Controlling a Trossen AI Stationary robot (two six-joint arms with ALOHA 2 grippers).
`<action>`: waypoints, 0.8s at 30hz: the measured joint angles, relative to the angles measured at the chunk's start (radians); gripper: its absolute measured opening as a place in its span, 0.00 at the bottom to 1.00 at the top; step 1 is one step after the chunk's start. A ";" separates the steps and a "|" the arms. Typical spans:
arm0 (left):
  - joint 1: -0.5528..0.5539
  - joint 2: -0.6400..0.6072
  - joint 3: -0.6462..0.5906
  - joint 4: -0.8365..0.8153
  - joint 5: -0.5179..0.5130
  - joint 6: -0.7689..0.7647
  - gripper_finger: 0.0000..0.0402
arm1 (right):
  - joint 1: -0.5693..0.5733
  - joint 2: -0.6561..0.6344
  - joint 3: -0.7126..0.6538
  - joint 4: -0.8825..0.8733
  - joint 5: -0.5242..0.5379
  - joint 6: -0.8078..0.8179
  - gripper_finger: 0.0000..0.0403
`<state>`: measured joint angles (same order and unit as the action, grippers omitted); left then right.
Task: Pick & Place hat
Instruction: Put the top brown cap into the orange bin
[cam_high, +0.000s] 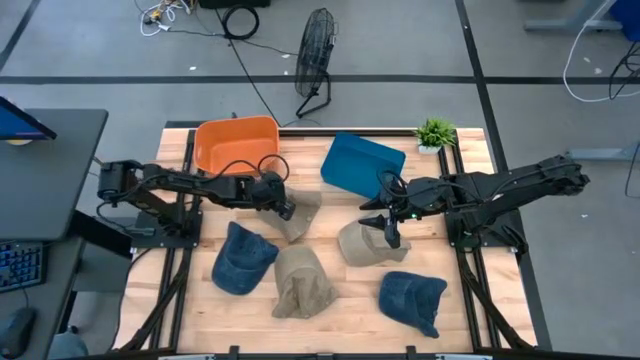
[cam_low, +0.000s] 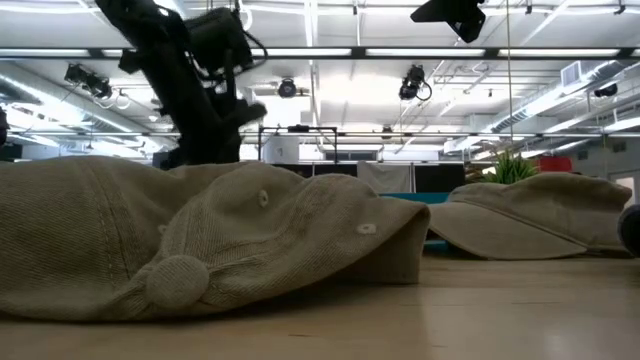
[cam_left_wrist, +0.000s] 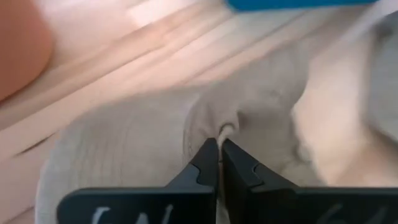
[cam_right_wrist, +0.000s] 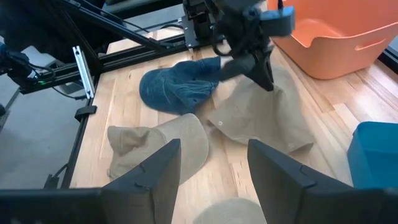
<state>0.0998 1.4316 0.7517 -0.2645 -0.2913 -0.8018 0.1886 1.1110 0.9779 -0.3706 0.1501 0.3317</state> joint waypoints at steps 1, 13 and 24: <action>-0.008 -0.017 0.009 -0.006 -0.001 0.000 0.02 | 0.000 0.000 0.000 -0.005 0.000 0.000 0.47; -0.049 -0.106 0.390 -0.399 -0.218 0.049 0.01 | 0.000 0.000 0.000 -0.014 0.000 0.000 0.47; 0.124 -0.107 0.657 -0.921 -0.368 -0.005 0.02 | 0.000 0.000 -0.001 -0.023 0.000 0.000 0.47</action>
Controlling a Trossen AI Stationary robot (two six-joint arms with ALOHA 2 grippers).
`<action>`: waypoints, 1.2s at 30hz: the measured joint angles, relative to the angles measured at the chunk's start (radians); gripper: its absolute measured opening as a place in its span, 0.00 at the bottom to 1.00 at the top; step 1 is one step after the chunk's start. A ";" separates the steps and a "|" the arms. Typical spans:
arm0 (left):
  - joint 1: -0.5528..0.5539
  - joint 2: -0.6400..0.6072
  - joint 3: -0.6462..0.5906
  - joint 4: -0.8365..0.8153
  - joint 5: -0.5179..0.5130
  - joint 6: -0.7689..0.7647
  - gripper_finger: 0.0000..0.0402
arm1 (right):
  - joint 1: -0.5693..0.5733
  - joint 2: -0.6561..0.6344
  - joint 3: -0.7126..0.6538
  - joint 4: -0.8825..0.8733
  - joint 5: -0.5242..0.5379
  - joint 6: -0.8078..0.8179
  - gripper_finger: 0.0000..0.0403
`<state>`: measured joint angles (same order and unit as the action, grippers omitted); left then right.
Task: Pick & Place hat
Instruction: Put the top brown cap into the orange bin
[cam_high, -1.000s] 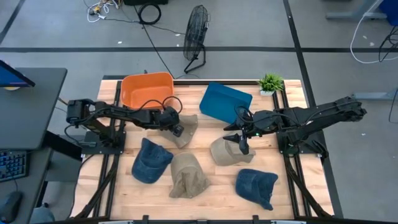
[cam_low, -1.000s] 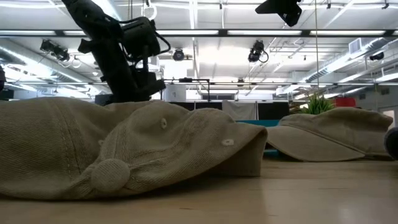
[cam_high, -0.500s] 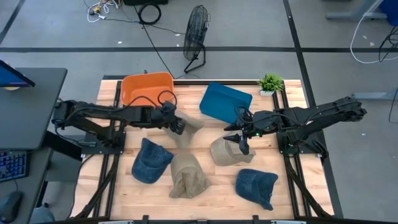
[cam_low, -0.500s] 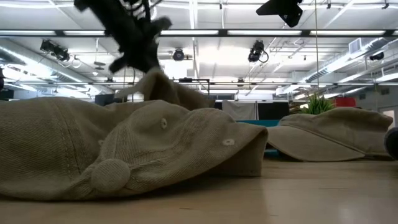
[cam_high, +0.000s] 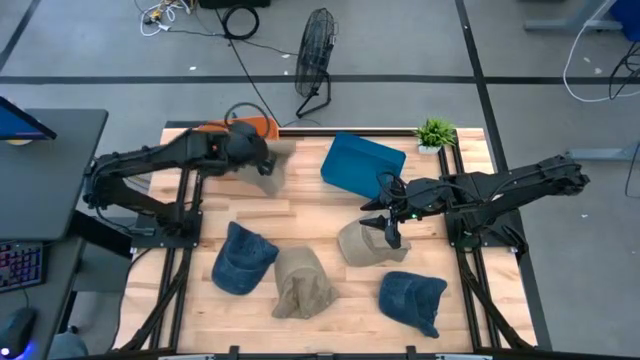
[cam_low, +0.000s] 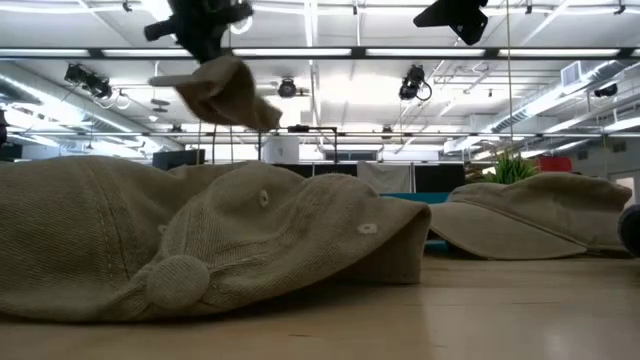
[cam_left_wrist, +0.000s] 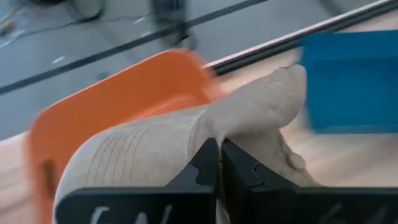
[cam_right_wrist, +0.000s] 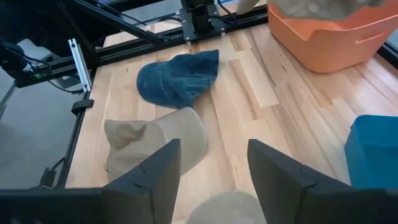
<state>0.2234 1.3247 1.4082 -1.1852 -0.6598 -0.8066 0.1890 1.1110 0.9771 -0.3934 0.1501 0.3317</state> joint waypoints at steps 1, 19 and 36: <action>0.026 0.000 0.000 -0.037 0.001 -0.018 0.02 | 0.000 0.000 0.000 0.000 0.000 0.000 0.47; 0.447 0.006 -0.146 0.178 0.085 0.307 0.02 | 0.000 0.000 0.000 -0.013 0.000 0.000 0.47; 0.505 0.018 -0.554 0.721 0.138 0.337 0.05 | 0.000 0.000 0.000 -0.012 0.000 0.000 0.47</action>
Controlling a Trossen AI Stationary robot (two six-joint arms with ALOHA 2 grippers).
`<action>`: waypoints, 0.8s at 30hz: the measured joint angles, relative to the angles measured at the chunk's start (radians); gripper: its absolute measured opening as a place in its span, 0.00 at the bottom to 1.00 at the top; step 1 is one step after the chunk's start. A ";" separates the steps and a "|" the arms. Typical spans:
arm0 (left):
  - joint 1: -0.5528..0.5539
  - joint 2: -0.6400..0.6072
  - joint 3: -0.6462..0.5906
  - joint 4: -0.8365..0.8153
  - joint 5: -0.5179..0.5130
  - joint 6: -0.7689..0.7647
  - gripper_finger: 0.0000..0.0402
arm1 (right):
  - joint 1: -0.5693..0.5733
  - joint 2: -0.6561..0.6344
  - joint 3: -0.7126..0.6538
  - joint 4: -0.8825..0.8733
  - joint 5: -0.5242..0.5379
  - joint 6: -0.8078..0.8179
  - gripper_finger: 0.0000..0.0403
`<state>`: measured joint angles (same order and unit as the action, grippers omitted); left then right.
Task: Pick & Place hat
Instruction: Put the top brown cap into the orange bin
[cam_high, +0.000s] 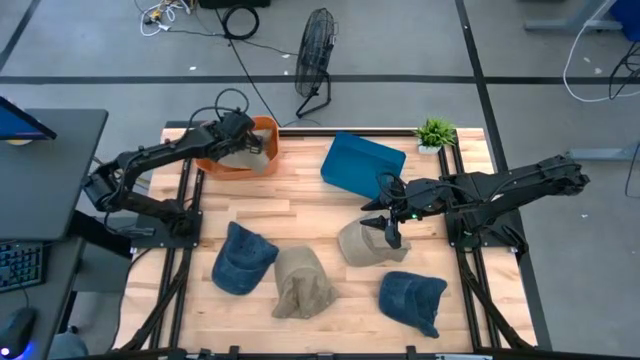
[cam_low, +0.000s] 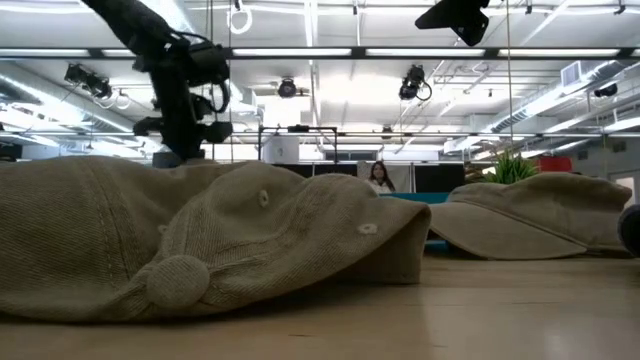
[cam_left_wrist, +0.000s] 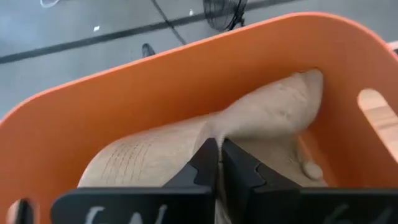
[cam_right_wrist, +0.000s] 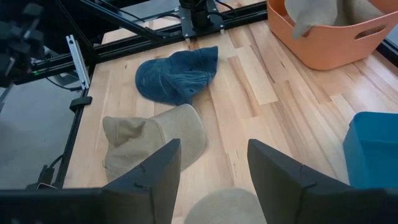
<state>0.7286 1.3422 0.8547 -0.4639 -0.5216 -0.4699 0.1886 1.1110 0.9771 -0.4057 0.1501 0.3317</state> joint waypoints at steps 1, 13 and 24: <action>0.003 0.000 -0.019 0.042 -0.002 0.008 0.05 | 0.000 0.000 0.000 0.000 0.000 0.000 0.47; 0.004 0.000 -0.096 0.274 -0.016 0.080 0.06 | 0.000 0.000 0.000 0.000 0.000 0.070 0.47; 0.028 0.010 -0.096 0.219 0.030 0.089 0.14 | 0.000 0.000 0.000 0.000 0.000 0.075 0.47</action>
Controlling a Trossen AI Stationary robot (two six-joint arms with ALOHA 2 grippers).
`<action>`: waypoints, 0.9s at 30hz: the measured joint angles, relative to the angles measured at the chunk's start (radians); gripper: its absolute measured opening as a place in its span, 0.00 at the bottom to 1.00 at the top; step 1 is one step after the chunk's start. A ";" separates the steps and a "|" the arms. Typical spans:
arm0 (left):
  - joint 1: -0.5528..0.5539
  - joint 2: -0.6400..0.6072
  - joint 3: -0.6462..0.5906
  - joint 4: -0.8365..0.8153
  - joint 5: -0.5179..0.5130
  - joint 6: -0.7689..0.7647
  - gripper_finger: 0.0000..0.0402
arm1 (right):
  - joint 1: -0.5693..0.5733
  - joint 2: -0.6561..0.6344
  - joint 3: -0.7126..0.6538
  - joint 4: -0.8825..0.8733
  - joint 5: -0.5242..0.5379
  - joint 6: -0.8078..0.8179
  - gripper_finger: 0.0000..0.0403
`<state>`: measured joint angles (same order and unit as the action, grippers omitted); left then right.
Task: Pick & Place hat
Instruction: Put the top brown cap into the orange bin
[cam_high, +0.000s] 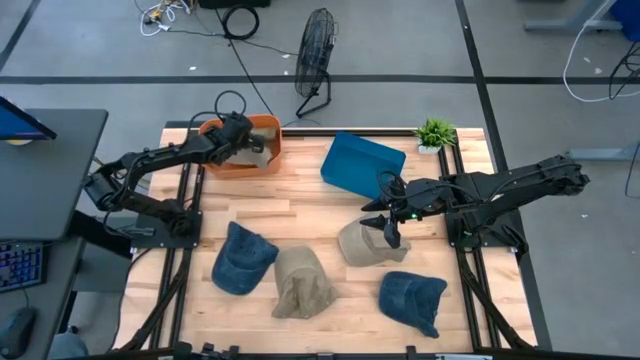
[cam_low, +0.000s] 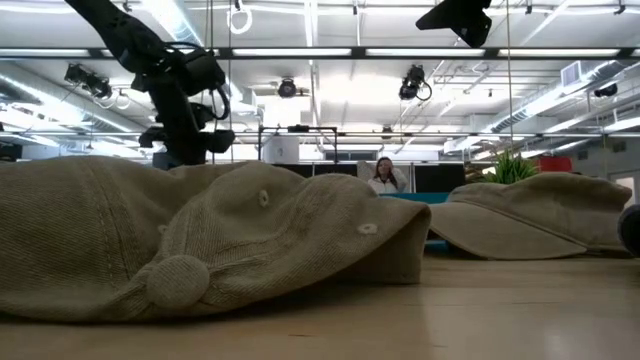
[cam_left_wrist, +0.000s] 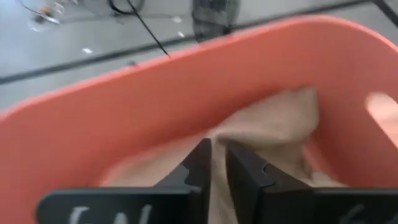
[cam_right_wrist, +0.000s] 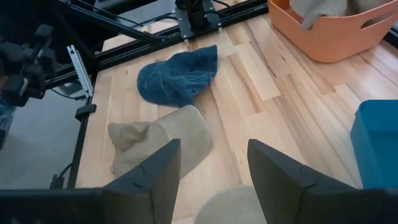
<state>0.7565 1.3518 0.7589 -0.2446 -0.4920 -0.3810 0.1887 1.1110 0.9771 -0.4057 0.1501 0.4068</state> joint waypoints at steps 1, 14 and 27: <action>0.006 0.002 0.000 -0.002 0.035 -0.001 0.16 | 0.000 0.000 0.000 0.000 0.000 0.000 0.47; -0.102 -0.123 0.001 -0.014 0.334 -0.009 0.30 | 0.000 0.000 0.000 0.000 0.000 0.000 0.47; -0.166 -0.070 0.001 -0.165 0.350 -0.085 0.01 | 0.000 0.000 0.000 0.000 0.000 -0.004 0.47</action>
<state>0.5905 1.2821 0.7597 -0.4092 -0.1417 -0.4660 0.1886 1.1110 0.9771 -0.4061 0.1501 0.4030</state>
